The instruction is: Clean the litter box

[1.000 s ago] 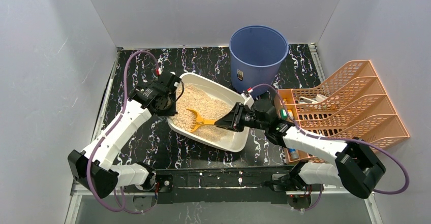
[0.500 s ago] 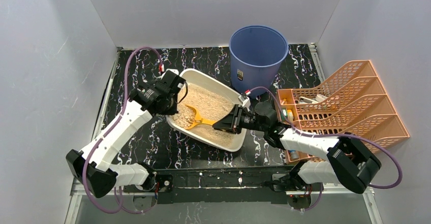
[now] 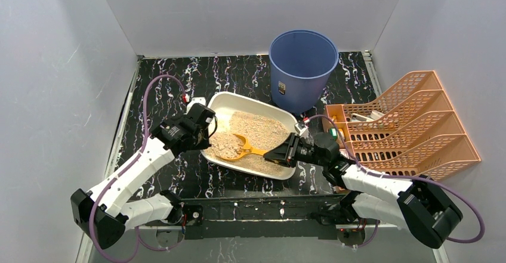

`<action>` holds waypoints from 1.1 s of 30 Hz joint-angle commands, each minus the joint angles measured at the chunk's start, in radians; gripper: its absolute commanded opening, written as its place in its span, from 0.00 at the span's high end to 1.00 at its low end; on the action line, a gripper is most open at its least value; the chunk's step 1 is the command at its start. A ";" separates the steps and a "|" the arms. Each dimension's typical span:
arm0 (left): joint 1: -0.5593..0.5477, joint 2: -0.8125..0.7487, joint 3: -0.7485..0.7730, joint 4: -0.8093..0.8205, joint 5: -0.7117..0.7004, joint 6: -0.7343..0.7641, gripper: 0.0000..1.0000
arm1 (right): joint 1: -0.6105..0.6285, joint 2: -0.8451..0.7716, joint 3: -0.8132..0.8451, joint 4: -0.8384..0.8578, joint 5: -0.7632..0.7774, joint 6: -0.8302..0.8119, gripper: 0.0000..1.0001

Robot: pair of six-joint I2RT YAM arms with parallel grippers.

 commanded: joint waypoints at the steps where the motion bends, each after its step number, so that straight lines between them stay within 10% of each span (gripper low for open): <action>1: -0.006 -0.055 -0.042 0.132 -0.028 -0.054 1.00 | -0.031 -0.064 -0.029 0.095 -0.009 0.028 0.99; 33: 0.151 0.078 -0.277 0.357 0.180 -0.042 0.98 | -0.187 -0.253 -0.111 0.204 0.018 -0.012 0.99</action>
